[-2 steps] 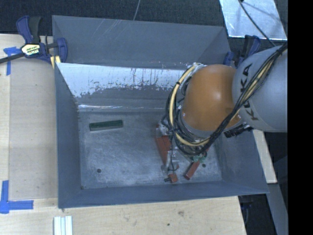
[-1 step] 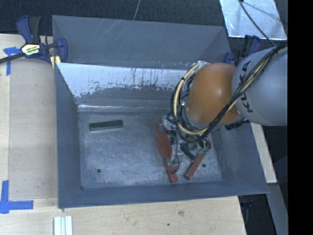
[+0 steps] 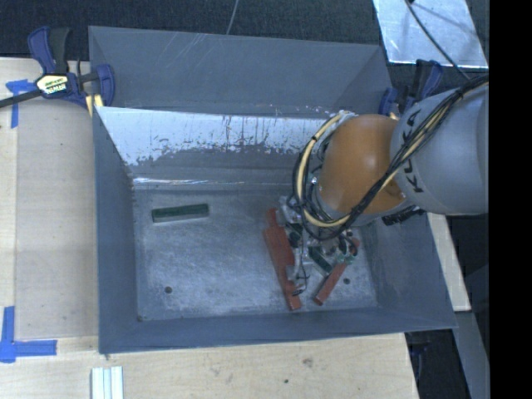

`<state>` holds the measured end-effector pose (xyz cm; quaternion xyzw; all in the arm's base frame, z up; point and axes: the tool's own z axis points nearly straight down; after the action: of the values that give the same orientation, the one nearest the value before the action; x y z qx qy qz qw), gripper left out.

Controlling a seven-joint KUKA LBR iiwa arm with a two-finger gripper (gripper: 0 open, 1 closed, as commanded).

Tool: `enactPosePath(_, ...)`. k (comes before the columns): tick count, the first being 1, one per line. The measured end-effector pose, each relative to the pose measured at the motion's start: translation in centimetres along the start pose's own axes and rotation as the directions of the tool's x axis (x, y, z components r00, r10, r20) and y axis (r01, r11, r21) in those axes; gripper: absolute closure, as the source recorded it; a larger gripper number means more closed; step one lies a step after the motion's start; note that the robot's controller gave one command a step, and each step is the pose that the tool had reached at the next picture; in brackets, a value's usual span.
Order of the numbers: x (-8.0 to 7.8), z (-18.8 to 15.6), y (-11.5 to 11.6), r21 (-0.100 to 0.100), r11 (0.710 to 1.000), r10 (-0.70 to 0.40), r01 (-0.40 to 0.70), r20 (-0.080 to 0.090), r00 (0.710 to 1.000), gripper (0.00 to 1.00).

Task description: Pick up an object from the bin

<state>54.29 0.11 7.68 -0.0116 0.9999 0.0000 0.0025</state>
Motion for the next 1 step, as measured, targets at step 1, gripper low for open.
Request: enactPosePath(1,-0.64,0.33,-3.93,0.0,0.971,-0.238,0.238,0.005,0.971,0.0)
